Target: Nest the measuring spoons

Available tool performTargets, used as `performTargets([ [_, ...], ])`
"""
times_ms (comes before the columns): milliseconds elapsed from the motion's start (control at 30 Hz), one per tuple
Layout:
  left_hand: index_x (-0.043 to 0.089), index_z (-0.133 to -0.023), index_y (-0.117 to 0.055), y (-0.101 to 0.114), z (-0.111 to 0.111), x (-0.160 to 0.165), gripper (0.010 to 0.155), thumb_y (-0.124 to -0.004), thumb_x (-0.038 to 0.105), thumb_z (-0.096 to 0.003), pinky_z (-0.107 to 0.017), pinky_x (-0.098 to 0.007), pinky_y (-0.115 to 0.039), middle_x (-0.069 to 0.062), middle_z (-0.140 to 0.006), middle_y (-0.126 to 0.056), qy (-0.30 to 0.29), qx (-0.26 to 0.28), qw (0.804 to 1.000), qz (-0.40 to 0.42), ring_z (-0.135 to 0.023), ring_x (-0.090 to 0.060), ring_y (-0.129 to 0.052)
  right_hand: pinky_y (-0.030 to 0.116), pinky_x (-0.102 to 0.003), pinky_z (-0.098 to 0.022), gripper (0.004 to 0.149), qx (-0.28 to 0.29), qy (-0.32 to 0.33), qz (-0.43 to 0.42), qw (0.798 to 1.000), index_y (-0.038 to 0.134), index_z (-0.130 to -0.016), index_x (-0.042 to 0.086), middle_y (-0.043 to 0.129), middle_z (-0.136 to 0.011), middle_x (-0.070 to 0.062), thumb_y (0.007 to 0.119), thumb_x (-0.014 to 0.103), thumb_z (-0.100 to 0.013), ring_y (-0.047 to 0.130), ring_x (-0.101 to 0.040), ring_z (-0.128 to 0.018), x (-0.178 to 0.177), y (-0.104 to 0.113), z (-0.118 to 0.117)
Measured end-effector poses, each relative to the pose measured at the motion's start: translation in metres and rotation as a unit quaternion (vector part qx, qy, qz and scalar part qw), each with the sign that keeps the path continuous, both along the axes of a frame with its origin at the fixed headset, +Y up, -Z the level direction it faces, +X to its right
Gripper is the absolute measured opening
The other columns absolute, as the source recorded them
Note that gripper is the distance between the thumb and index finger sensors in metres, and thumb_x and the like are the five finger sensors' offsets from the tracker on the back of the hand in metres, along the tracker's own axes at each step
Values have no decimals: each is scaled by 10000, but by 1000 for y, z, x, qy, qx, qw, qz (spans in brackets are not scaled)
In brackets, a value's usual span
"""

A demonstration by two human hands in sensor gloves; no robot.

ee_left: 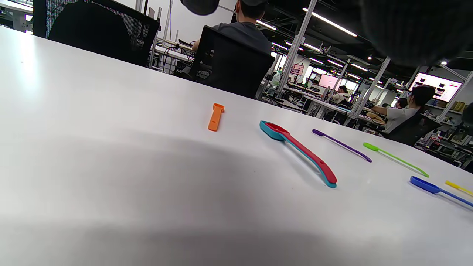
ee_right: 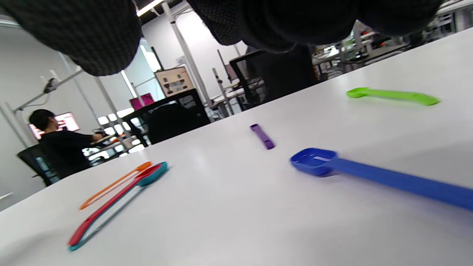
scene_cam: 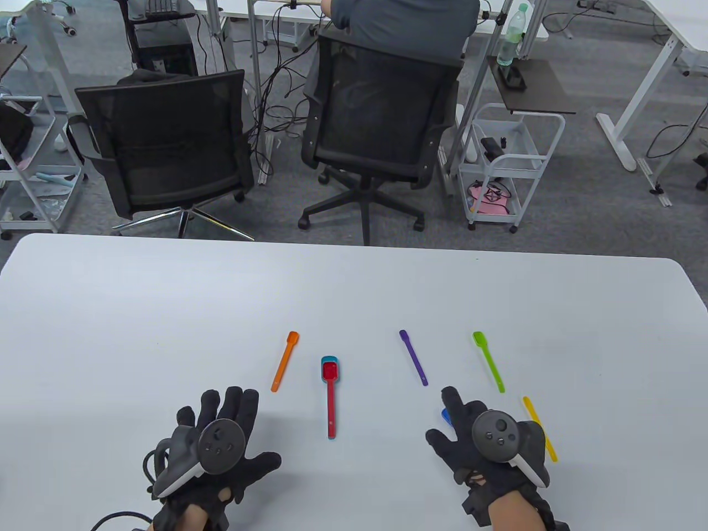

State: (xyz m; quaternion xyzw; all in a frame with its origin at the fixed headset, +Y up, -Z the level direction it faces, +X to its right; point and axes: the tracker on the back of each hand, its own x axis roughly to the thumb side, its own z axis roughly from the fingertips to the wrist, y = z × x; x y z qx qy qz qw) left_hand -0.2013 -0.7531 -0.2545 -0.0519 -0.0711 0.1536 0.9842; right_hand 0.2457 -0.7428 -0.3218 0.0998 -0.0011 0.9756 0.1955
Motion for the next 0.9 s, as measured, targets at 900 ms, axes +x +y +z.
performTargets([
  [900,184,-1191,-274,-1,-1,-6,1129,-805,754,-374,-678,-836,-206,-190,-1273,-298,5,1,1000,2,-1157,-617,-247,843,-354,-100,795,-144,-64,178,971,789,-893,118,913,-465,60,1006,578,-283,826,-68,-133,55,-54,-20],
])
